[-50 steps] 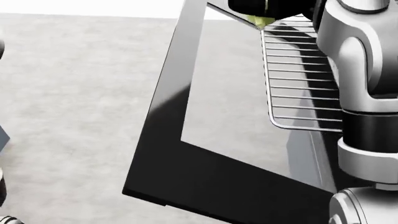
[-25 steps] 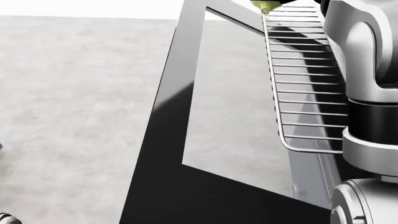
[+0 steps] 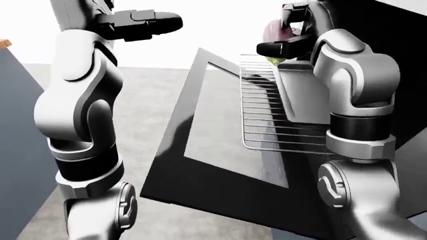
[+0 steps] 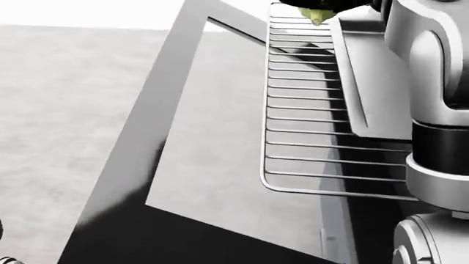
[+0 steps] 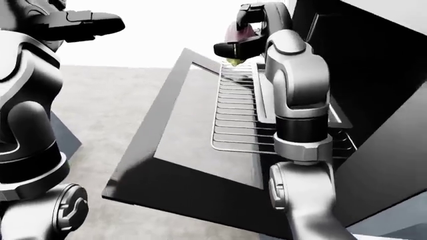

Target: Place the eggplant on the rack of the oven.

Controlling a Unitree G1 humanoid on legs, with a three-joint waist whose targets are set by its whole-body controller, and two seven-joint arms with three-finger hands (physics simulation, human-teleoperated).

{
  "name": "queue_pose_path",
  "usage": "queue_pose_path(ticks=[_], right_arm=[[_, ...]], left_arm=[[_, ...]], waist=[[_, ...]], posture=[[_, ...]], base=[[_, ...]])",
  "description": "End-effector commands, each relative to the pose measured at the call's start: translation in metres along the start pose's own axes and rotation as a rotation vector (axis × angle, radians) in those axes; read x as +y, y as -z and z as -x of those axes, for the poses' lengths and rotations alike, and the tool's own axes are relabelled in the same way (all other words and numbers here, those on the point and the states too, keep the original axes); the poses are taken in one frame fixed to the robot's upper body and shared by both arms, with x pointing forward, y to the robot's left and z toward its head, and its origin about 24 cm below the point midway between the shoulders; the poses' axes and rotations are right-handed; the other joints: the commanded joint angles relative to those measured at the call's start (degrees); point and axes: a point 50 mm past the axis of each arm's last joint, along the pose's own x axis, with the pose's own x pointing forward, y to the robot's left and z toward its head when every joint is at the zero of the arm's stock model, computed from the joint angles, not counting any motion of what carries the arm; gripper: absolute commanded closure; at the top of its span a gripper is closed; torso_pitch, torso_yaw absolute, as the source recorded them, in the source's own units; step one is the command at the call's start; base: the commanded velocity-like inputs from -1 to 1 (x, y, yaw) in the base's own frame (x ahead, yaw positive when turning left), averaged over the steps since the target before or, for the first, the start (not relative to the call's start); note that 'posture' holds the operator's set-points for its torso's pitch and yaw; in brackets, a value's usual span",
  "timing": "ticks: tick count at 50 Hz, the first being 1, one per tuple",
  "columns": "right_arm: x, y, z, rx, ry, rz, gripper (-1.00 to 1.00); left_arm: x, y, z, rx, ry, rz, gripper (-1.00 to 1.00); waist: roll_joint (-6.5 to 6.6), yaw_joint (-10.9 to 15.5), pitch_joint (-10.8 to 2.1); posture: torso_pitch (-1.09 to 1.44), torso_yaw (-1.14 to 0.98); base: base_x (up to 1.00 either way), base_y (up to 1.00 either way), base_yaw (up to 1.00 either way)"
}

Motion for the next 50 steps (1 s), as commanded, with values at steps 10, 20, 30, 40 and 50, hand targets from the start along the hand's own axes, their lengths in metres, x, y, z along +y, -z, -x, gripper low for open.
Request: queue_pose_path(ticks=[10, 20, 30, 40, 50], right_arm=[[-0.018, -0.029, 0.008, -0.114, 0.057, -0.005, 1.0], [-0.017, -0.03, 0.006, -0.121, 0.065, -0.001, 1.0], [-0.029, -0.028, 0.003, -0.1, 0.1, 0.073, 1.0], [-0.045, -0.03, -0.004, -0.059, 0.113, 0.173, 1.0], [-0.051, -0.035, -0.008, -0.046, 0.115, 0.266, 1.0]], left_arm=[[-0.004, -0.023, 0.001, -0.103, 0.012, 0.013, -1.0], [-0.001, -0.02, 0.004, -0.099, 0.006, 0.014, -1.0], [0.002, -0.018, 0.005, -0.095, 0.0, 0.013, -1.0], [0.002, -0.016, 0.006, -0.091, -0.003, 0.014, -1.0], [0.001, -0.015, 0.005, -0.088, -0.001, 0.012, -1.0]], waist=[[-4.21, -0.2, -2.29], [-0.28, -1.5, -2.5], [-0.51, -1.6, -3.36], [-1.4, -0.8, -4.06], [-1.09, -0.9, -4.24]], posture=[[0.0, 0.0], [0.0, 0.0], [0.0, 0.0], [0.0, 0.0], [0.0, 0.0]], base=[[0.0, 0.0, 0.0], [-0.05, -0.32, 0.0], [0.0, 0.0, 0.0], [0.0, 0.0, 0.0], [0.0, 0.0, 0.0]])
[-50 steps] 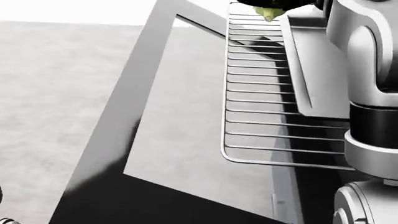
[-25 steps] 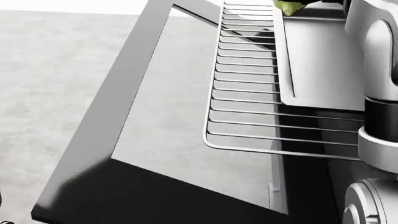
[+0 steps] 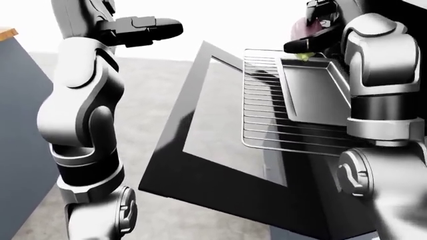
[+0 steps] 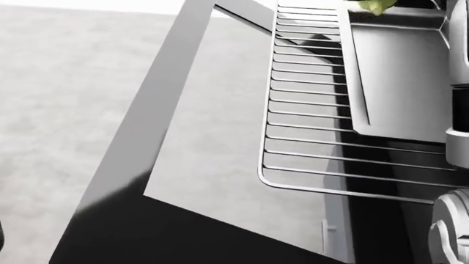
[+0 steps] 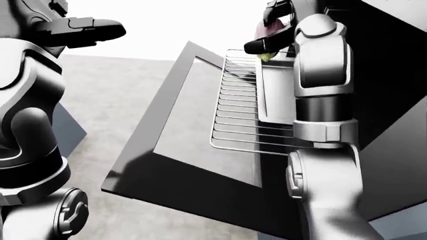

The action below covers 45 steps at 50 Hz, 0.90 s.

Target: Place the eggplant on the rack of the oven.

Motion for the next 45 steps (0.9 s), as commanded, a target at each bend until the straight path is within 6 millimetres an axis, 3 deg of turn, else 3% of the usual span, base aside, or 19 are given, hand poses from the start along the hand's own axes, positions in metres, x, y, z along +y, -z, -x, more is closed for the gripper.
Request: queue_pose_path(ticks=[1, 9, 21, 45], right_arm=[[-0.008, -0.026, 0.007, -0.112, 0.024, 0.041, 1.0], [0.005, -0.032, 0.005, -0.119, -0.048, 0.325, 1.0], [0.011, -0.052, -0.001, -0.14, -0.104, 0.558, 1.0], [0.004, -0.032, -0.017, -0.048, -0.099, 0.929, 1.0]], left_arm=[[0.0, -0.019, 0.0, -0.089, 0.001, 0.01, -1.0], [0.0, -0.016, 0.001, -0.085, 0.0, 0.012, -1.0], [0.004, -0.014, 0.002, -0.08, -0.01, 0.013, -1.0], [0.008, -0.01, 0.005, -0.071, -0.016, 0.01, -1.0]], waist=[[-0.11, 0.0, -1.97], [0.11, -0.4, -1.7], [0.37, -0.5, -1.18], [0.2, -0.2, -1.34]], posture=[[0.0, 0.0], [0.0, 0.0], [0.0, 0.0], [0.0, 0.0]], base=[[0.0, 0.0, 0.0], [0.0, 0.0, 0.0], [0.0, 0.0, 0.0], [0.0, 0.0, 0.0]])
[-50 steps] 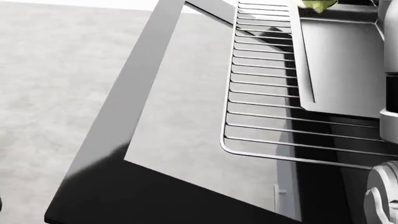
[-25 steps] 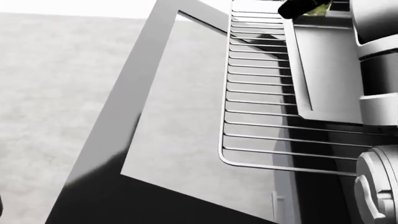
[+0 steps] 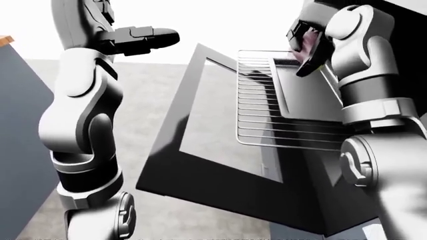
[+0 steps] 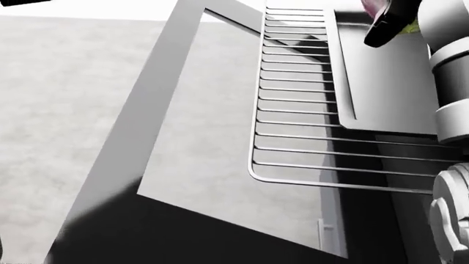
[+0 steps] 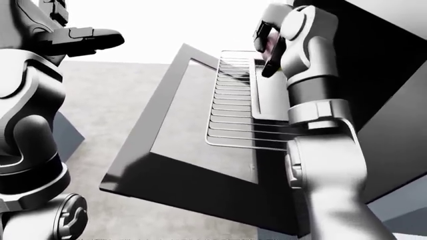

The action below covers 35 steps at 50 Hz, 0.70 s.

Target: Place the eggplant on the rack of the oven.

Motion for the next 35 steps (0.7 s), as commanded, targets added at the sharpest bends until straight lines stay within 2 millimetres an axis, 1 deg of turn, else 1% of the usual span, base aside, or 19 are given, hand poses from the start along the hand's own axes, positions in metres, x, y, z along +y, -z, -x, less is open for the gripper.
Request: queue_pose_path(ticks=[1, 7, 13, 23, 28, 35], right_arm=[[-0.024, -0.009, 0.01, -0.029, 0.1, 0.05, 1.0], [-0.02, -0.003, 0.006, -0.003, 0.097, 0.086, 1.0], [-0.011, 0.007, -0.001, 0.028, 0.093, 0.116, 1.0], [-0.003, 0.014, -0.007, 0.052, 0.105, 0.141, 1.0], [0.005, 0.021, -0.01, 0.072, 0.102, 0.156, 1.0], [0.009, 0.023, -0.013, 0.076, 0.099, 0.149, 1.0]], left_arm=[[0.001, -0.019, -0.001, -0.088, -0.004, 0.01, -1.0], [0.002, -0.019, 0.001, -0.087, -0.006, 0.01, -1.0], [0.003, -0.019, 0.002, -0.084, -0.009, 0.009, -1.0], [0.005, -0.014, 0.003, -0.078, -0.012, 0.009, -1.0], [0.006, -0.011, 0.005, -0.074, -0.014, 0.008, -1.0], [0.006, -0.011, 0.005, -0.073, -0.014, 0.009, -1.0]], waist=[[-0.07, 0.0, -1.92], [0.03, -0.1, -2.13], [0.13, -0.2, -2.31], [0.24, -0.2, -2.55], [0.18, -0.2, -2.69], [0.04, -0.2, -2.79]], posture=[[0.0, 0.0], [0.0, 0.0], [0.0, 0.0], [0.0, 0.0], [0.0, 0.0], [0.0, 0.0]], base=[[0.0, 0.0, 0.0], [0.0, 0.0, 0.0], [0.0, 0.0, 0.0], [0.0, 0.0, 0.0], [0.0, 0.0, 0.0], [0.0, 0.0, 0.0]])
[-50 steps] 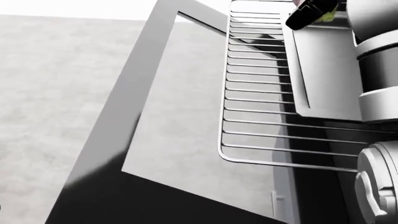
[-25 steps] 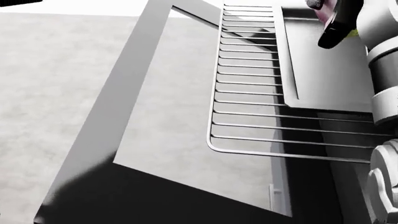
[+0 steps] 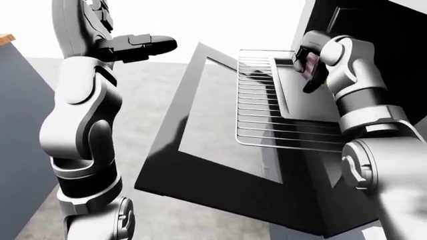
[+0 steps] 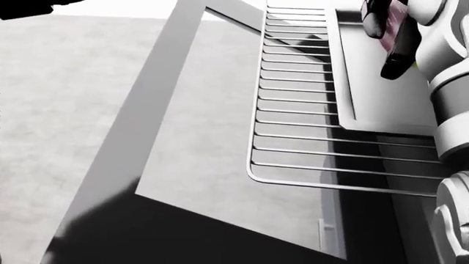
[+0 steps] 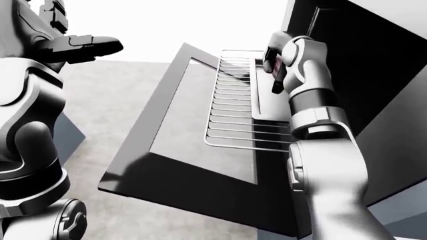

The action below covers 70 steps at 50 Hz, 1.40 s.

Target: Place the eggplant on the rack of the oven.

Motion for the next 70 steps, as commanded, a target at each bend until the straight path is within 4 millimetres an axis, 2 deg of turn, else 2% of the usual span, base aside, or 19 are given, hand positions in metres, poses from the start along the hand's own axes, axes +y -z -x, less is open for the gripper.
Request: queue_pose_path(ticks=[1, 23, 33, 34, 35, 36, 37, 38, 39, 40, 43, 59, 66, 70], right_arm=[[-0.028, -0.006, 0.009, -0.027, 0.112, -0.002, 1.0], [-0.017, 0.004, 0.005, 0.013, 0.086, 0.011, 1.0], [-0.004, 0.004, 0.001, 0.023, 0.071, 0.023, 0.99], [-0.004, 0.004, 0.001, 0.023, 0.07, 0.022, 0.87], [-0.004, 0.004, 0.001, 0.024, 0.07, 0.025, 0.53], [-0.004, 0.004, 0.0, 0.023, 0.069, 0.025, 0.47], [-0.003, 0.004, 0.0, 0.025, 0.066, 0.028, 0.19], [-0.003, 0.004, 0.0, 0.025, 0.066, 0.032, 0.09], [-0.003, 0.004, 0.0, 0.026, 0.065, 0.032, -0.15], [-0.004, 0.004, 0.0, 0.026, 0.067, 0.032, -0.28], [-0.004, 0.004, 0.001, 0.028, 0.066, 0.034, -1.0], [-0.005, 0.004, 0.001, 0.034, 0.067, 0.053, -1.0], [-0.009, 0.003, 0.001, 0.028, 0.088, 0.052, -1.0], [-0.019, 0.0, 0.004, 0.02, 0.116, 0.026, -1.0]], left_arm=[[0.001, -0.019, 0.0, -0.087, 0.0, 0.009, -1.0], [0.002, -0.022, -0.001, -0.09, -0.004, 0.008, -1.0], [0.005, -0.02, 0.0, -0.088, -0.008, 0.007, -1.0], [0.005, -0.02, 0.0, -0.089, -0.008, 0.007, -1.0], [0.005, -0.02, 0.0, -0.088, -0.011, 0.007, -1.0], [0.005, -0.02, 0.0, -0.088, -0.011, 0.007, -1.0], [0.005, -0.019, 0.0, -0.088, -0.01, 0.007, -1.0], [0.005, -0.019, 0.0, -0.088, -0.01, 0.008, -1.0], [0.006, -0.019, 0.0, -0.088, -0.011, 0.008, -1.0], [0.006, -0.018, 0.0, -0.087, -0.011, 0.008, -1.0], [0.006, -0.02, 0.0, -0.088, -0.012, 0.008, -1.0], [0.006, -0.019, 0.001, -0.087, -0.012, 0.009, -1.0], [0.006, -0.019, 0.001, -0.087, -0.012, 0.01, -1.0], [0.006, -0.02, 0.0, -0.087, -0.012, 0.011, -1.0]], waist=[[-0.19, 0.0, -1.99], [-0.48, 0.2, -1.84], [-0.57, 0.3, -1.89], [-0.57, 0.3, -1.9], [-0.57, 0.3, -1.89], [-0.56, 0.3, -1.87], [-0.54, 0.3, -1.86], [-0.53, 0.3, -1.84], [-0.52, 0.3, -1.83], [-0.51, 0.3, -1.83], [-0.47, 0.3, -1.88], [-0.43, 0.3, -2.06], [-0.36, 0.2, -2.06], [-0.27, 0.2, -2.1]], posture=[[0.0, 0.0], [0.0, 0.0], [0.0, 0.0], [0.0, 0.0], [0.0, 0.0], [0.0, 0.0], [0.0, 0.0], [0.0, 0.0], [0.0, 0.0], [0.0, 0.0], [0.0, 0.0], [0.0, 0.0], [0.0, 0.0], [0.0, 0.0]], base=[[0.0, 0.0, 0.0], [0.0, 0.0, 0.0], [0.0, 0.0, 0.0], [0.0, 0.0, 0.0], [0.0, 0.0, 0.0], [0.0, 0.0, 0.0], [0.0, 0.0, 0.0], [0.0, 0.0, 0.0], [0.0, 0.0, 0.0], [0.0, 0.0, 0.0], [0.0, 0.0, 0.0], [0.0, 0.0, 0.0], [0.0, 0.0, 0.0], [0.0, 0.0, 0.0]])
